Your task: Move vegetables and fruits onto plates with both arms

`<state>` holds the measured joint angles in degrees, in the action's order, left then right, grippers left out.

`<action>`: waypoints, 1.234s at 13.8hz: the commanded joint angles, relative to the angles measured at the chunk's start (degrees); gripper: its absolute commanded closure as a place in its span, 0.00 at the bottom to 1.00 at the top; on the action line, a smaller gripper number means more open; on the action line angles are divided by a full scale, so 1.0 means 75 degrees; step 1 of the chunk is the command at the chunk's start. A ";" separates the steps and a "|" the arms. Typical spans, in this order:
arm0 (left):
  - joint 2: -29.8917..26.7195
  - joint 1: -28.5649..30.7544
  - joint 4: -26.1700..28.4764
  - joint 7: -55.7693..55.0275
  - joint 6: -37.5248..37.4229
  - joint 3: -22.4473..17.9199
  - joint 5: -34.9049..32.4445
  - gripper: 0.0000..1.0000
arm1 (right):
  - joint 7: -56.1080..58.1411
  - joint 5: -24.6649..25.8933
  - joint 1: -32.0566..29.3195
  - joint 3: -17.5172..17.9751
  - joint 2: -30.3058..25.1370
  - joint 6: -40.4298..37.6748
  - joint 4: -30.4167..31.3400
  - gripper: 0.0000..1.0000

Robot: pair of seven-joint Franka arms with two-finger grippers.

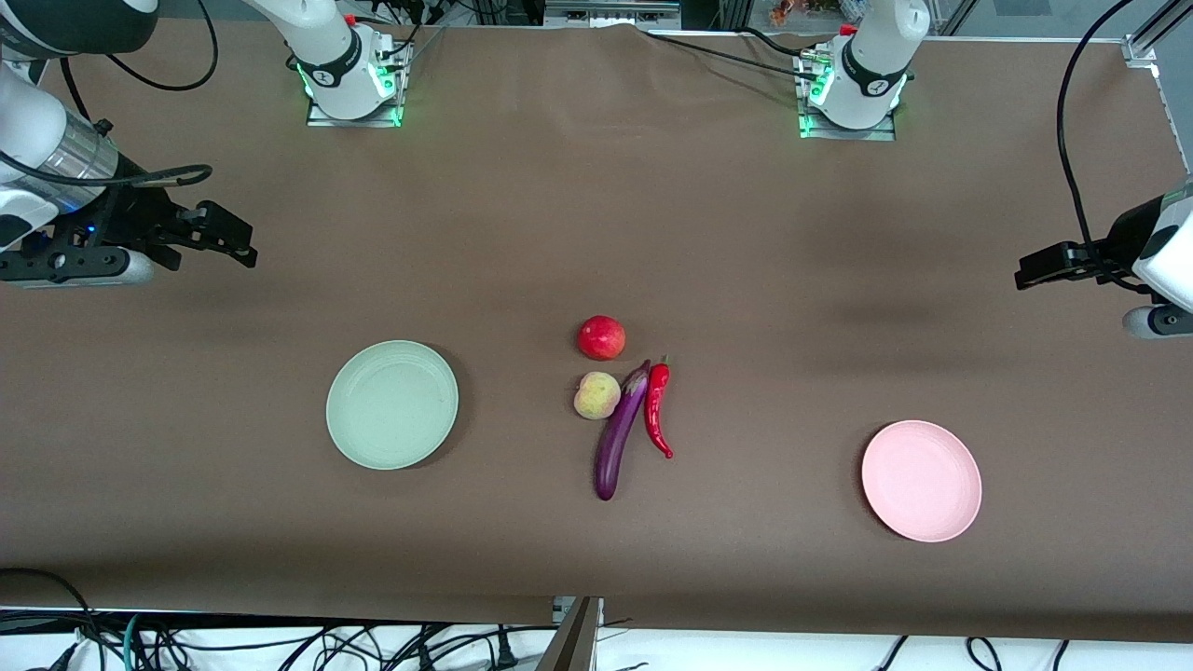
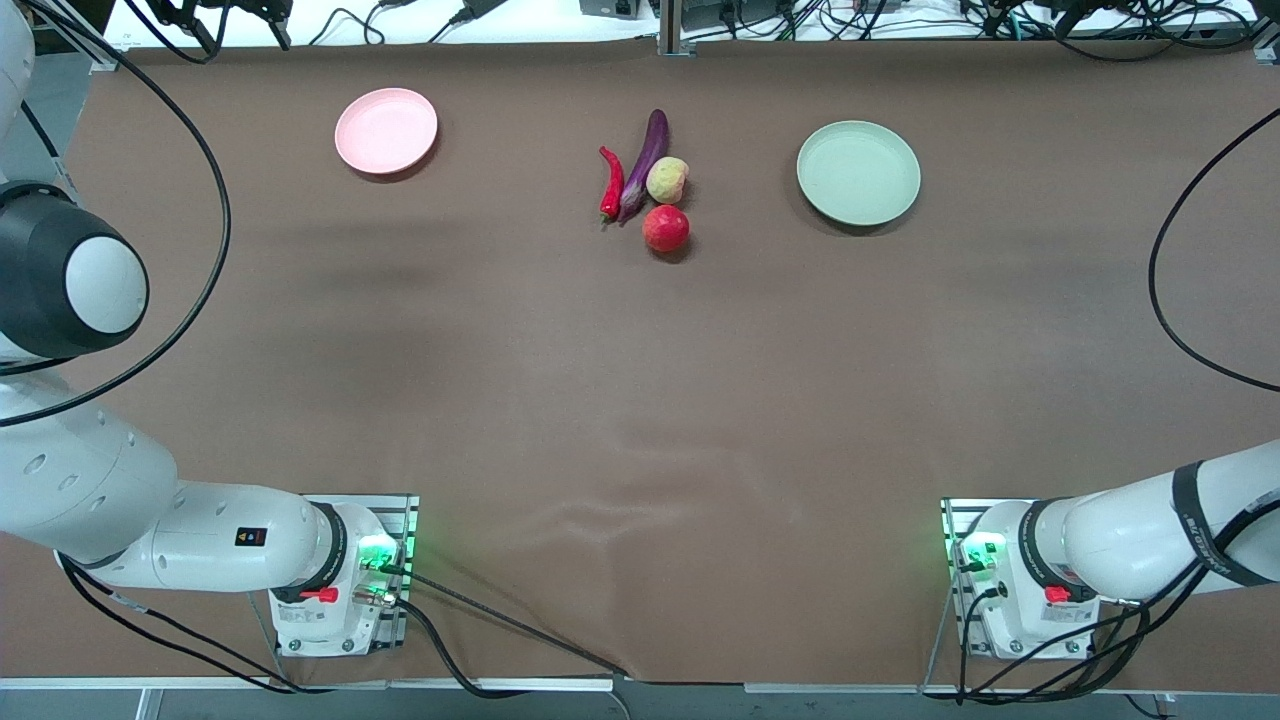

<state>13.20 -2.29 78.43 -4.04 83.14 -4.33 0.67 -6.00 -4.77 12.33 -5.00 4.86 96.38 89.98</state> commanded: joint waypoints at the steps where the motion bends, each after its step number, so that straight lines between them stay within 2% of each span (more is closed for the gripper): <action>1: 0.0115 -0.0023 -0.0250 0.0117 -0.0081 -0.0020 0.0134 0.00 | 0.0097 0.0038 0.0008 0.0011 0.0067 -0.0066 -0.0219 0.00; 11: 0.0221 0.0035 -0.0391 0.0151 -0.0116 -0.0020 0.0134 0.00 | 0.0097 0.0108 -0.0004 -0.0001 0.0055 -0.0078 -0.0255 0.00; 17: 0.0642 0.0024 -0.0391 0.0175 -0.0046 -0.0020 0.0098 0.00 | 0.0097 0.0389 0.0008 -0.0001 0.0020 -0.0113 -0.0255 0.00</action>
<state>15.59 -2.24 77.85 -4.04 83.16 -4.33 0.67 -5.99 -3.38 12.33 -5.02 4.91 96.36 89.21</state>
